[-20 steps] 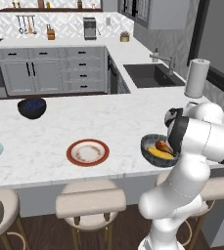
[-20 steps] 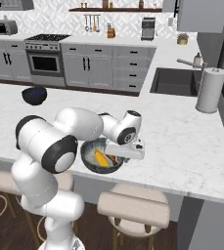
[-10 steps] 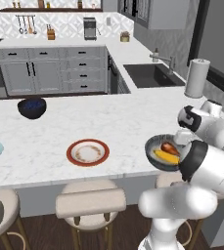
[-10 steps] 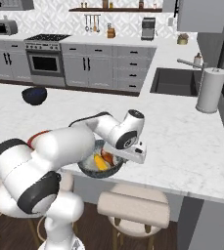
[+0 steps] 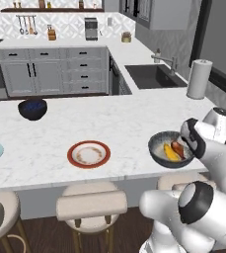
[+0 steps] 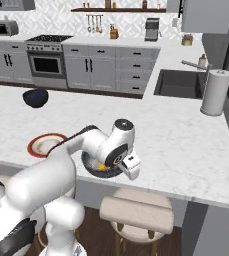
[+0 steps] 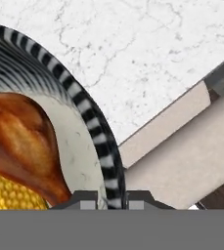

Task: Pick the chicken drumstick and corn from their plates and place them in the bowl. Then put the bowl in the fridge.

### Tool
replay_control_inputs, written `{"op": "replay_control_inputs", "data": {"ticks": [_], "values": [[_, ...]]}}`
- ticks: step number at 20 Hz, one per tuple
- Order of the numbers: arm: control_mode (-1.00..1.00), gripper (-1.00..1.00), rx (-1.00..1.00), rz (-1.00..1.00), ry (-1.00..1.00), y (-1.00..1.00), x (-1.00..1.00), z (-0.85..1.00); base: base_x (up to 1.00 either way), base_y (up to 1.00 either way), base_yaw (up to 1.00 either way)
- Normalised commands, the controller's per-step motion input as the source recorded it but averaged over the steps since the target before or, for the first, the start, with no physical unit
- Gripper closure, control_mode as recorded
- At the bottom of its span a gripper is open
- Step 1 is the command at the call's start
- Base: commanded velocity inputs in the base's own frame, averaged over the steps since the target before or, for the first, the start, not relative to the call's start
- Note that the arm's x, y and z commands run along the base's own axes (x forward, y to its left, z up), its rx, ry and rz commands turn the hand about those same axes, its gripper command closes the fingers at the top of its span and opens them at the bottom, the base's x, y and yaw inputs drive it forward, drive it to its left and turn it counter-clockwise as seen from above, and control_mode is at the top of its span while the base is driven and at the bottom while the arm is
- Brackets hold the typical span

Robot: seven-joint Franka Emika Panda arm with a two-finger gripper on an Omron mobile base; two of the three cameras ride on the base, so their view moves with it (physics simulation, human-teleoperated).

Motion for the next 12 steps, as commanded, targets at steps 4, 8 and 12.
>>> {"op": "replay_control_inputs", "data": {"ticks": [4, 8, 12], "values": [[-1.00, 1.00, 0.04, -0.91, -0.18, 0.18, -0.18, 0.40, 0.00, 0.00, 0.00], [-1.00, 1.00, 0.15, -0.85, -0.13, 0.22, -0.39, 0.46, 0.00, 0.00, 0.00], [-1.00, 1.00, 0.29, -0.72, -0.03, 0.28, -0.71, 0.61, 0.00, 0.00, 0.00]]}}
